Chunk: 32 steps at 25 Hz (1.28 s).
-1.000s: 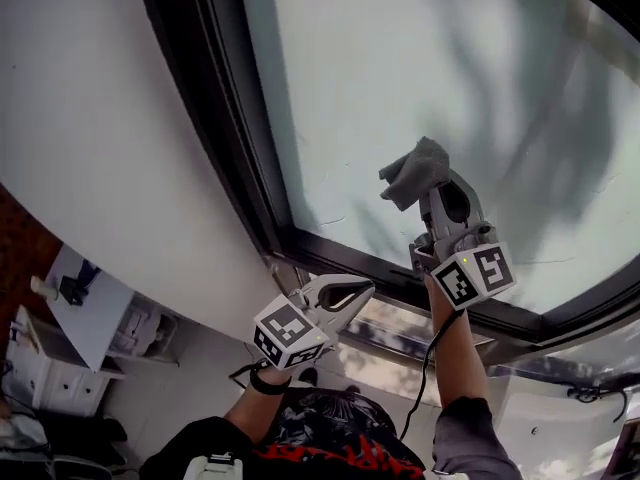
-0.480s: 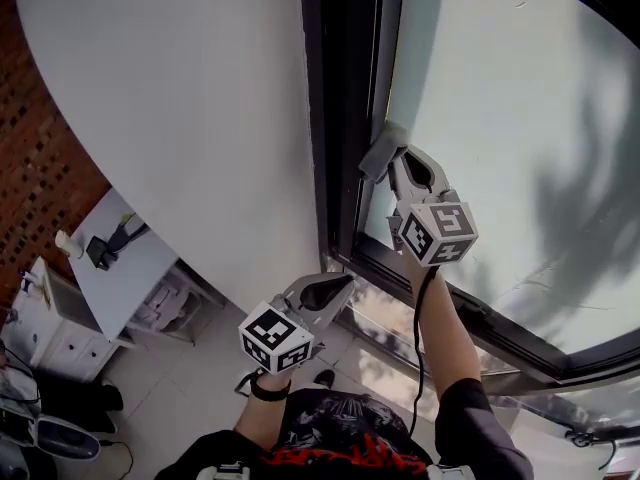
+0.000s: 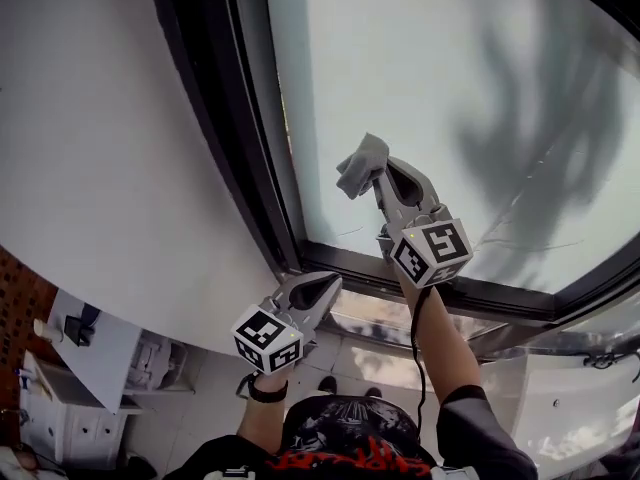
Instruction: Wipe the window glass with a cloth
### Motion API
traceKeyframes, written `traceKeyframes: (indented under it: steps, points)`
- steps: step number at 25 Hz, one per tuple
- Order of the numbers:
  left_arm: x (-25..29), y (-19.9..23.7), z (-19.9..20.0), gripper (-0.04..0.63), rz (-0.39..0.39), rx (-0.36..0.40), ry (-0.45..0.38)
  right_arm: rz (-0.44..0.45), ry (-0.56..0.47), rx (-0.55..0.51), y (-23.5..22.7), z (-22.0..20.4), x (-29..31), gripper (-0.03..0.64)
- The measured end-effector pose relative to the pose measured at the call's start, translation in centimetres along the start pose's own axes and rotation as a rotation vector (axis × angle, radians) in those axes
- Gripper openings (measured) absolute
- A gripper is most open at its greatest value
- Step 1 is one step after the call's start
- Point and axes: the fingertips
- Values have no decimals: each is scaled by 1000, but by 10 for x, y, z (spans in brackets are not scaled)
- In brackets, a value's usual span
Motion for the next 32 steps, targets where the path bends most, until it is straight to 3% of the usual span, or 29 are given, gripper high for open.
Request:
traceKeyframes:
  steps: [3,10,15,18,20,26,32]
  points:
    - [48,-21,-3,1,-116,9,22,-100,-29,-21,-56,23,-38,15]
    - [118,-73,-14,1,-364,8,72,-305,-62,-86,-138,54,-105,15]
    - [176,-99,-7,1,-474,-47,48,-431,-66,-132,-190,77,-156,15]
    - [195,-124,-3,1,-546,-35,50,-505,-81,-154,-222,91,-188,15]
    - [192,-132,-1,1,-558,-3,65,-560,-94,-143,-245,96,-213,15]
    - [189,-106,16,1,-437,-6,29,-707,-124,-151,-324,128,-273,15]
    - [208,-129,-14,1,-493,-20,74,-966,-114,-131,-412,135,-344,15]
Point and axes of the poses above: the fingertips, and each gripper's own axes: x forward along the fingers, y to its left, z out of its top, and after that the axes turned 13 degrees about -z, right-handed
